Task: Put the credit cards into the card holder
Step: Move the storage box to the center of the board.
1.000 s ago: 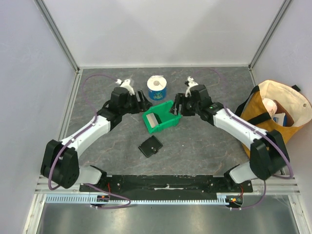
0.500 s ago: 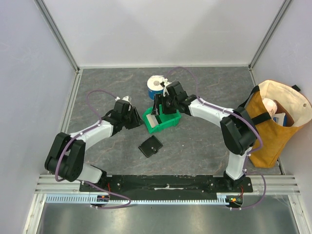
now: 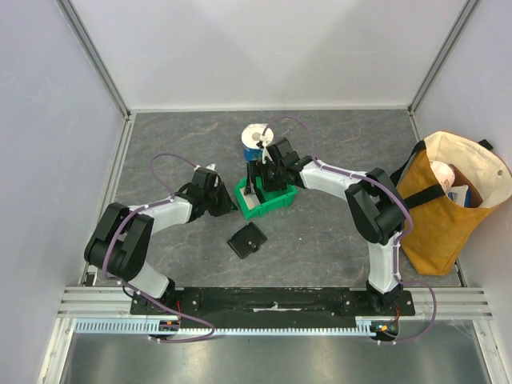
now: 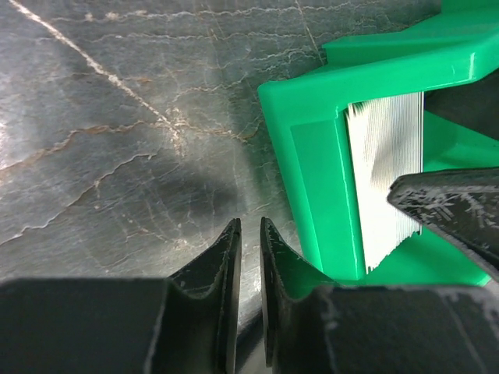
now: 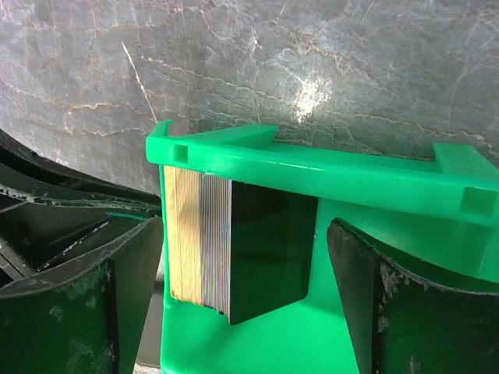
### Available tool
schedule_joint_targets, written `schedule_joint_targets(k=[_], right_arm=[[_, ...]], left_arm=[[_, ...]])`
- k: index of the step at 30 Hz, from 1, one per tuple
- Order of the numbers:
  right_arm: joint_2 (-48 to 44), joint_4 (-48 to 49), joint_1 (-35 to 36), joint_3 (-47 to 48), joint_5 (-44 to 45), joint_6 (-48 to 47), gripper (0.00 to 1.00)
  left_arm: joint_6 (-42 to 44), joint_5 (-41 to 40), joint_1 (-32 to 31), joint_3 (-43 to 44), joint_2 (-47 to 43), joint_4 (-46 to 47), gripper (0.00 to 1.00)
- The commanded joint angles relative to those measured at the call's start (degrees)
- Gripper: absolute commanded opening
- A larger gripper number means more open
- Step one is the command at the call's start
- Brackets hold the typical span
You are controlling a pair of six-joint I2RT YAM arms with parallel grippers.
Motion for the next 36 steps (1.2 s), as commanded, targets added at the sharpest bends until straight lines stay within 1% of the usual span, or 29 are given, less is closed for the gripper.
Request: schedule_joint_targets(k=[1, 6, 12, 18, 22, 27, 33, 36], right_arm=[[1.7, -0.4, 0.3, 2.3, -3.2, -0.9, 0.93], [2.4, 0.9, 0.3, 2.2, -7.2, 0.0, 0.94], [1.5, 5.1, 0.3, 0.5, -13.2, 3.5, 0.94], [1.2, 6.6, 0.2, 0.2, -14.8, 4.9, 0.94], [0.6, 5.9, -0.1, -0.3, -12.3, 4.2, 0.94], [-2.1, 4.9, -2.8, -0.8, -6.9, 2.6, 0.95], [-4.9, 0.7, -5.7, 0.3, -3.0, -1.7, 0.95], [-6.3, -1.1, -6.8, -1.1, -0.3, -3.3, 0.95]], left_arm=[[-1.9, 2.3, -0.1, 0.6, 2.3, 5.1, 0.20], [-2.4, 3.8, -0.1, 1.5, 4.1, 6.9, 0.19], [-2.7, 5.1, -0.2, 3.1, 5.9, 7.9, 0.17], [-2.9, 6.3, -0.2, 4.1, 7.3, 8.5, 0.17], [-2.9, 5.9, -0.2, 3.9, 7.4, 8.3, 0.17], [-2.9, 6.5, -0.3, 3.5, 7.0, 8.4, 0.17], [-4.3, 6.8, -1.7, 3.2, 6.5, 9.5, 0.17], [-5.2, 7.4, -2.9, 3.6, 7.3, 10.3, 0.18]])
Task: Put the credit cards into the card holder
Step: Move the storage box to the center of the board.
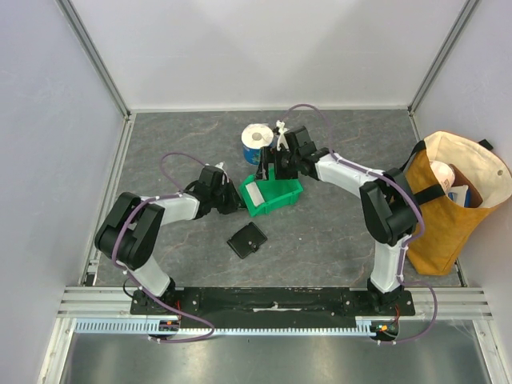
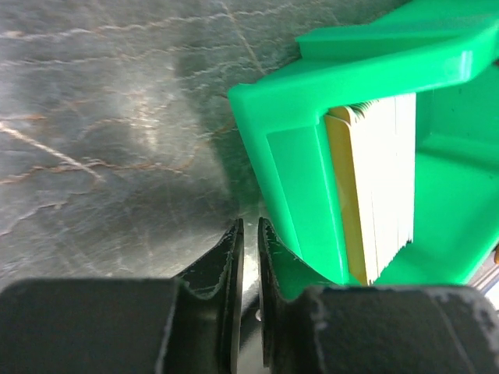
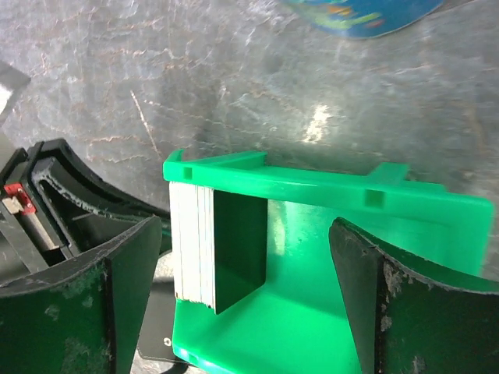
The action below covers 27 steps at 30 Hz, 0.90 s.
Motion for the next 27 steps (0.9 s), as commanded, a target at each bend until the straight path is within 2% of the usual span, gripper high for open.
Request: schedule_joint_targets(k=[1, 8, 15, 17, 21, 27], right_arm=[[-4.4, -3.0, -1.4, -1.0, 5.6, -4.0, 0.95], [-7.7, -3.7, -5.0, -4.6, 6.2, -6.5, 0.96], [-7.6, -2.7, -4.8, -4.0, -3.3, -6.3, 0.95], [-7.5, -2.3, -3.9, -3.8, -3.6, -6.2, 0.95], [-6.2, -2.3, -2.7, -3.2, -3.6, -6.1, 0.95], [-5.0, -1.9, -1.9, -3.7, -4.1, -5.8, 0.95]], left_arm=[[-3.0, 2.0, -1.9, 1.3, 0.9, 4.2, 0.18], [-4.4, 2.4, -4.0, 1.7, 1.8, 5.4, 0.19], [-4.5, 2.0, -4.1, 1.1, 1.0, 5.4, 0.21], [-4.5, 1.8, -4.2, 1.0, 0.3, 5.6, 0.24], [-4.2, 1.8, -4.1, 1.7, 0.1, 6.1, 0.41], [-4.9, 2.5, -4.2, 1.3, 0.2, 8.9, 0.50]])
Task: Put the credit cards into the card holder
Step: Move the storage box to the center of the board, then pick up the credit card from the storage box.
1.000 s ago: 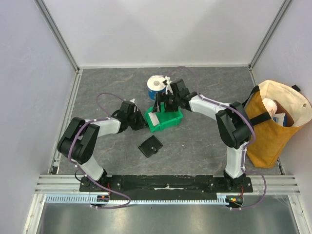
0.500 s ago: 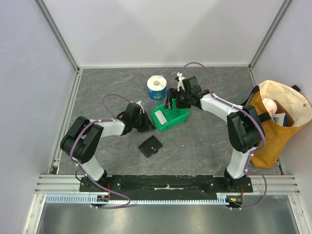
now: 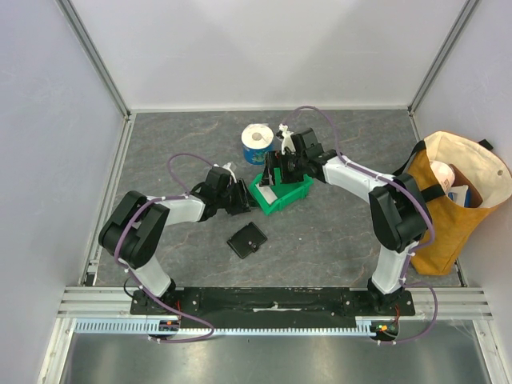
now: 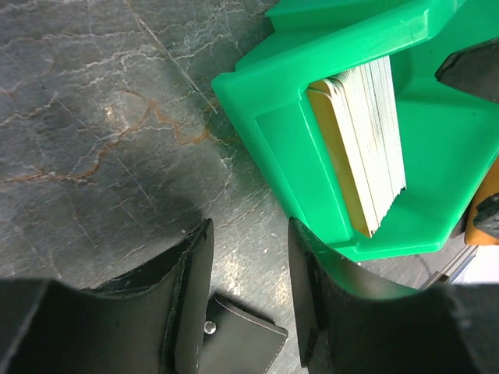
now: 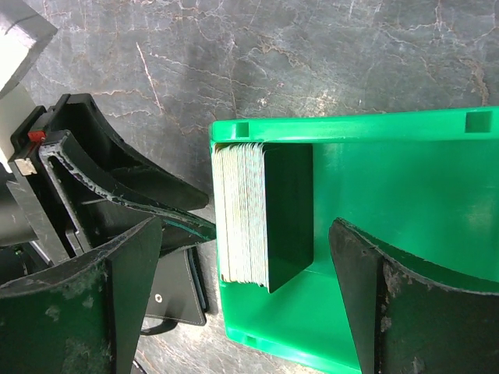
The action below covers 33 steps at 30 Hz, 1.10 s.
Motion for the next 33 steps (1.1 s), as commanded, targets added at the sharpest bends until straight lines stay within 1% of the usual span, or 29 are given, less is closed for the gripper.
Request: schedule_joint_targets(k=[1, 11, 17, 22, 27, 33], right_arm=[[0.8, 1.4, 0.2, 0.2, -1.5, 0.0, 0.95], [1.9, 2.2, 0.2, 0.2, -2.5, 0.3, 0.94], [2.7, 2.0, 0.2, 0.2, -3.4, 0.4, 0.94], [3.9, 2.2, 0.4, 0.3, -4.3, 0.5, 0.94], [4.5, 2.3, 0.5, 0.6, -5.1, 0.8, 0.94], [3.8, 3.3, 0.4, -0.1, -5.8, 2.0, 0.91]], left_arm=[[-1.7, 1.1, 0.0, 1.0, -0.9, 4.1, 0.50], [-5.2, 1.5, 0.0, -2.5, -2.1, 11.0, 0.50], [-6.8, 3.0, -0.1, -1.5, 1.0, 12.9, 0.49], [-7.2, 2.9, 0.0, -0.8, 3.0, 13.5, 0.43], [-6.7, 2.1, 0.0, 0.4, 4.1, 12.2, 0.37], [-4.9, 1.3, 0.1, 2.7, 4.8, 9.6, 0.34]])
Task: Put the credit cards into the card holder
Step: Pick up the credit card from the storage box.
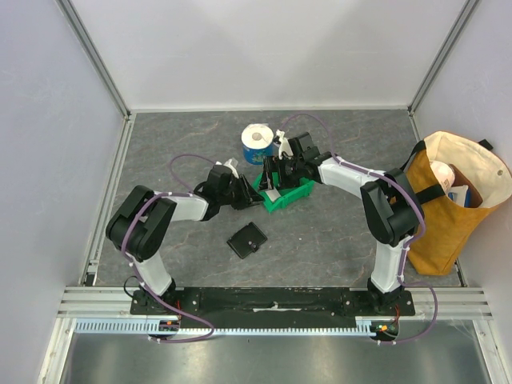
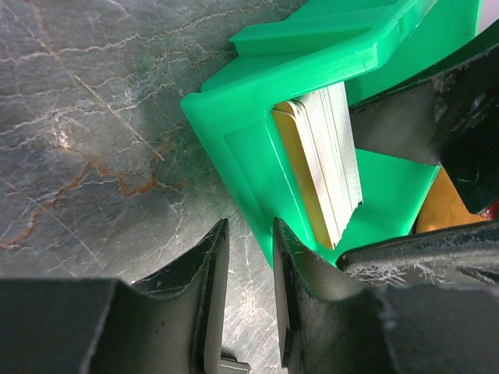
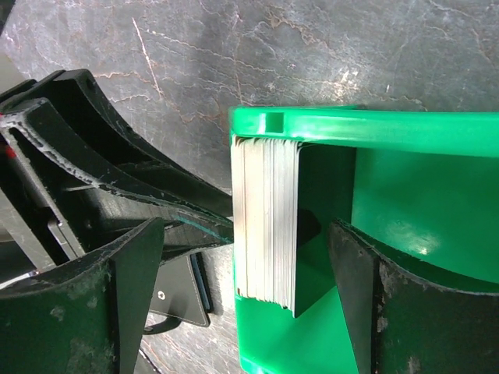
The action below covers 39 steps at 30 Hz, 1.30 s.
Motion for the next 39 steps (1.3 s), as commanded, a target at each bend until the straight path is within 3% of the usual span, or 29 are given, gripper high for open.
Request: schedule_joint_targets(k=[1, 23, 30, 34, 39], right_arm=[[-0.4, 2.6, 0.1, -0.3, -2.3, 1.1, 0.91], [-3.9, 3.1, -0.2, -1.5, -0.8, 2.1, 0.68], [-4.4, 3.1, -0.8, -2.1, -0.5, 2.3, 0.66], [-4.7, 3.0, -1.1, -2.3, -0.5, 2.2, 0.60], [-5.0, 3.1, -1.4, -2.5, -0.2, 2.2, 0.46]], left_arm=[[1.1, -1.5, 0.1, 2.9, 1.1, -1.7, 0.34], [6.2, -2.0, 0.1, 7.8, 2.3, -8.3, 0.33], [6.6, -1.8, 0.0, 7.9, 2.5, -8.6, 0.33], [6.7, -1.7, 0.0, 7.8, 2.7, -8.7, 0.33], [6.9, -1.7, 0.1, 8.0, 2.6, -9.0, 0.32]])
